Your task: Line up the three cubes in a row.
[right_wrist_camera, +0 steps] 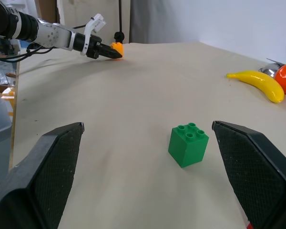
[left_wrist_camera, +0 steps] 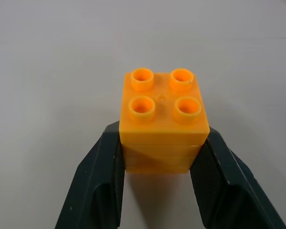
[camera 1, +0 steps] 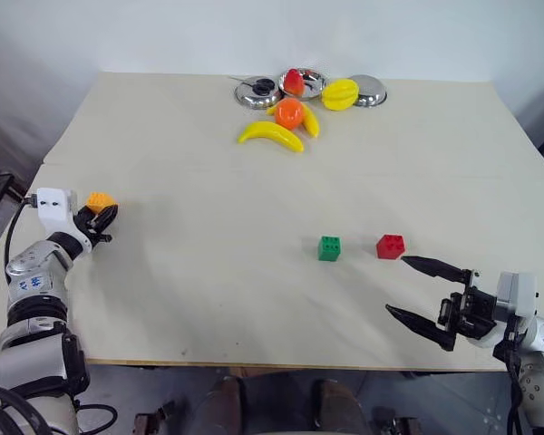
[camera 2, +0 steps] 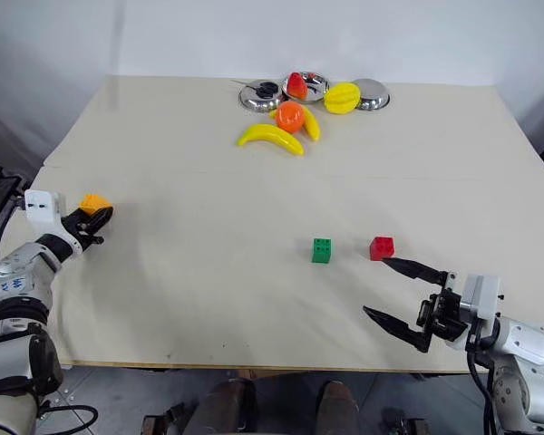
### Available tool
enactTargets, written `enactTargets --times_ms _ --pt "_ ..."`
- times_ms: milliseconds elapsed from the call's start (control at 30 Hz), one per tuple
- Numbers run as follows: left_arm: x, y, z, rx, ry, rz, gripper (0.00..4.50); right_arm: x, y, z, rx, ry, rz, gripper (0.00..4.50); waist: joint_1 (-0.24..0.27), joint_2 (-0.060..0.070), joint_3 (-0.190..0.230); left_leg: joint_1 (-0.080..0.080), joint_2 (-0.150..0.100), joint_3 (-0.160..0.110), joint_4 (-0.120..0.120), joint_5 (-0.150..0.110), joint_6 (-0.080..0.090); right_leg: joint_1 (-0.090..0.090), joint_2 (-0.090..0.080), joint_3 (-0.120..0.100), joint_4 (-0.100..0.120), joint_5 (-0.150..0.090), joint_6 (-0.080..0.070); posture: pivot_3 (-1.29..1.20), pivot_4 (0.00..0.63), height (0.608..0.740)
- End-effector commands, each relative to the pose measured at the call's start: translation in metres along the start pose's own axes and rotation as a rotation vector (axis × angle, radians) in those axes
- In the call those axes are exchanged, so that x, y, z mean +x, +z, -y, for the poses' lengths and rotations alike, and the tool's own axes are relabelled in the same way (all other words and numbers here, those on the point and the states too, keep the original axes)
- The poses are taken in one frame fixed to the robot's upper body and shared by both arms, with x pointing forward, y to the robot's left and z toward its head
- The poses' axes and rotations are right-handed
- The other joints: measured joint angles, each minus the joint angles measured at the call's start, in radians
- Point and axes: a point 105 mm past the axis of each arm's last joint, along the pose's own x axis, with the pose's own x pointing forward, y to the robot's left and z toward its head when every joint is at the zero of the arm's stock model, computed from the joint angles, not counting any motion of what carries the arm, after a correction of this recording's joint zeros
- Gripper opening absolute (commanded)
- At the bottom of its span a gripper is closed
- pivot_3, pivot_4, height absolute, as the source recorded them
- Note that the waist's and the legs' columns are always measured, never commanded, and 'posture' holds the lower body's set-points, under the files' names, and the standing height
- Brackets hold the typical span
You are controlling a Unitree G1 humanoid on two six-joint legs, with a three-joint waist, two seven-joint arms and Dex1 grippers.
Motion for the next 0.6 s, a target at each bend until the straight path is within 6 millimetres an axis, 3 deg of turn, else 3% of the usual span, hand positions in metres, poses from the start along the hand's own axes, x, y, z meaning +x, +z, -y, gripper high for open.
enactTargets --times_ms 33,167,300,433,600 --pt "0.007 0.041 0.036 0.100 -0.274 0.155 1.51 -0.010 0.011 0.003 -0.053 -0.024 -0.009 4.50 0.005 0.000 0.000 0.000 0.000 0.000 0.000 0.000 0.000 0.000 0.000 0.000 0.000 0.000 0.000 0.00 0.150 0.740" --pt "0.010 0.050 0.106 0.291 -0.735 0.147 1.51 -0.029 0.017 0.005 -0.066 -0.055 -0.068 4.50 0.015 0.000 0.000 -0.002 0.000 0.000 0.001 0.000 0.000 0.000 0.000 0.000 -0.001 0.000 0.000 0.00 0.150 0.740" --pt "0.011 0.045 0.159 0.400 -1.063 0.077 1.51 -0.051 0.023 0.003 -0.056 -0.095 -0.138 4.50 0.014 0.000 0.000 -0.001 0.000 0.001 0.001 0.000 0.000 0.000 0.000 0.000 -0.001 0.000 0.000 0.00 0.150 0.740" --pt "0.011 0.028 0.190 0.462 -1.244 0.002 1.51 -0.062 0.025 -0.003 -0.041 -0.120 -0.176 4.50 -0.001 0.000 0.000 -0.001 0.000 0.001 0.000 -0.001 0.002 0.001 0.000 0.000 -0.003 0.000 0.000 0.00 0.150 0.740" --pt "0.024 0.004 0.229 0.499 -1.328 -0.068 1.51 -0.063 0.032 -0.016 -0.029 -0.141 -0.186 4.50 0.002 -0.001 0.000 -0.001 0.000 0.002 0.001 -0.001 0.002 0.001 0.000 0.000 -0.003 0.001 0.001 0.00 0.150 0.740"
